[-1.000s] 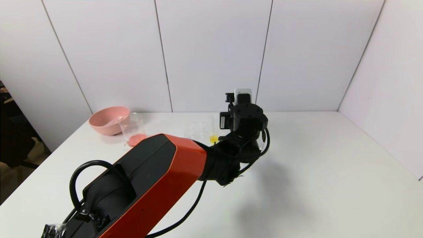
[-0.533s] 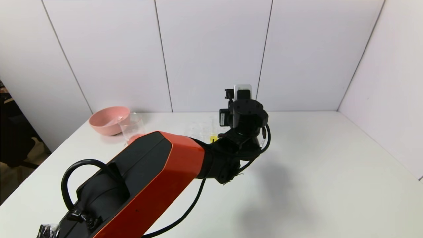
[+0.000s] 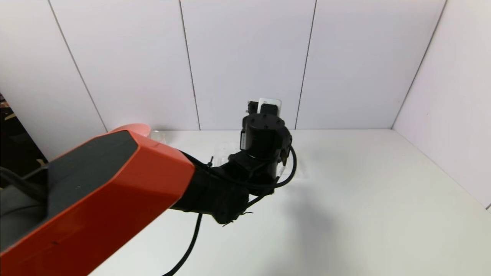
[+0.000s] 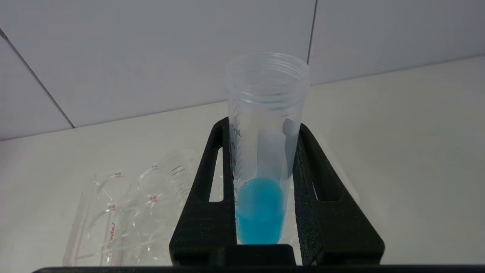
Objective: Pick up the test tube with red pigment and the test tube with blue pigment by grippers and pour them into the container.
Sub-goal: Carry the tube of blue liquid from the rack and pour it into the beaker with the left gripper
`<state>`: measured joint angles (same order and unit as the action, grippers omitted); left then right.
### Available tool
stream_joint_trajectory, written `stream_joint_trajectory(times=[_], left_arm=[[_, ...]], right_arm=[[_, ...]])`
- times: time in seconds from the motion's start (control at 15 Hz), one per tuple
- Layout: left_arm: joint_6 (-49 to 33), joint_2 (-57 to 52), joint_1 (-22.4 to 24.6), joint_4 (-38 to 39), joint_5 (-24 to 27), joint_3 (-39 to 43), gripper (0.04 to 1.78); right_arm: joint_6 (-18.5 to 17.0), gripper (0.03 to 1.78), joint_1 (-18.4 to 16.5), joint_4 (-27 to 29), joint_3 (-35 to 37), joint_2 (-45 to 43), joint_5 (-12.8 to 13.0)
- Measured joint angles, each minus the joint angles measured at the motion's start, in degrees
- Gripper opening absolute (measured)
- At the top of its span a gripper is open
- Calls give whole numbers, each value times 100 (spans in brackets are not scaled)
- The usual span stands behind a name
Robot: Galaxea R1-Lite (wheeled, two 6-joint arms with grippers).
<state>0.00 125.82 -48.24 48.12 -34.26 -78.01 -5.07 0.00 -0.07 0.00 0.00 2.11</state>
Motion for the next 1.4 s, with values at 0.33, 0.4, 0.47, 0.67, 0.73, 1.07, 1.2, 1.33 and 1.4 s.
stream_joint_trajectory(times=[0.33,0.4,0.47,0.67,0.73,1.07,1.2,1.33,1.4], left_arm=[[-22,-1749,1217,496,2230,2583,45],[-24,-2094,1646,579,2784,2972,45],[-27,-2359,2021,613,3266,3261,45],[-38,-3050,3485,686,4829,3947,45],[-46,-3220,4052,695,5396,4108,45],[-51,-3484,6593,813,8238,4489,45],[-30,-3238,7152,1186,9247,4519,45],[-38,-2872,7384,1792,9784,4524,45],[-44,-2662,7441,2128,9969,4519,45]], right_arm=[[0,177,0,0,0,0,0],[0,177,0,0,0,0,0],[0,177,0,0,0,0,0],[0,177,0,0,0,0,0],[0,177,0,0,0,0,0],[0,177,0,0,0,0,0],[0,177,0,0,0,0,0],[0,177,0,0,0,0,0],[0,177,0,0,0,0,0]])
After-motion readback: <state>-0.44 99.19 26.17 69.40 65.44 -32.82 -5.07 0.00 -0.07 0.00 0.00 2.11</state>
